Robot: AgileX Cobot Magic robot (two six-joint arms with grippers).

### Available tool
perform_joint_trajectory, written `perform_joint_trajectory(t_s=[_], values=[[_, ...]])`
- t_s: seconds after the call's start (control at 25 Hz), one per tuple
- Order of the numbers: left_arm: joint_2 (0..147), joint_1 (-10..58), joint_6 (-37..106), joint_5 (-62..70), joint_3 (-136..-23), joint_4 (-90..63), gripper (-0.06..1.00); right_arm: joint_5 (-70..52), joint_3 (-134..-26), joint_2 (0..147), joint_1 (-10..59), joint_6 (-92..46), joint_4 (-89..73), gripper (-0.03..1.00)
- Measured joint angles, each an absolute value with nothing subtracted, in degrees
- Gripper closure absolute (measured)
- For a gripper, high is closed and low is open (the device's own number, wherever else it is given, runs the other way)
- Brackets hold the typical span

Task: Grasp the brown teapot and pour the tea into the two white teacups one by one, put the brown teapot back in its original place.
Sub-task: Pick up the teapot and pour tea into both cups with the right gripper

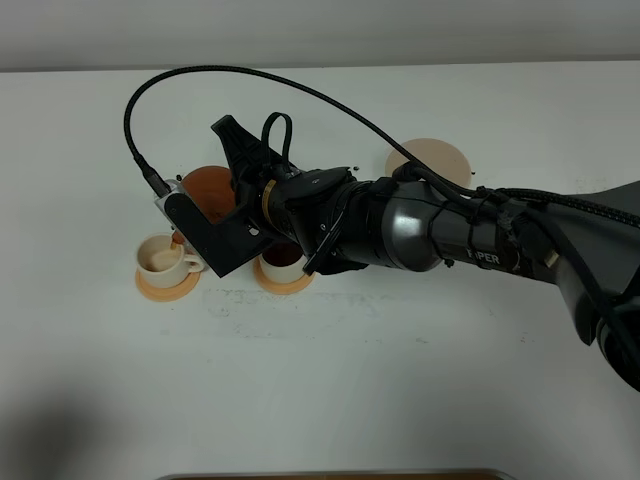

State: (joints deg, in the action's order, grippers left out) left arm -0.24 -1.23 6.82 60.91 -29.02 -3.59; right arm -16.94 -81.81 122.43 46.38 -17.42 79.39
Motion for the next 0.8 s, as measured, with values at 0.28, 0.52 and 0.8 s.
perform_joint_trajectory(t_s=[0.28, 0.52, 0.8], values=[[-0.24, -1.23, 6.82, 60.91, -29.02, -3.59, 0.51, -17.01, -81.81, 122.43, 46.56, -17.42, 80.59, 0.85], [-0.24, -1.23, 6.82, 60.91, -29.02, -3.59, 0.51, -17.01, -82.31, 122.43, 47.03, -17.42, 81.81, 0.85], [-0.24, -1.23, 6.82, 60.91, -29.02, -3.59, 0.51, -16.96, -82.70, 122.37, 47.34, -17.42, 82.65, 0.85]])
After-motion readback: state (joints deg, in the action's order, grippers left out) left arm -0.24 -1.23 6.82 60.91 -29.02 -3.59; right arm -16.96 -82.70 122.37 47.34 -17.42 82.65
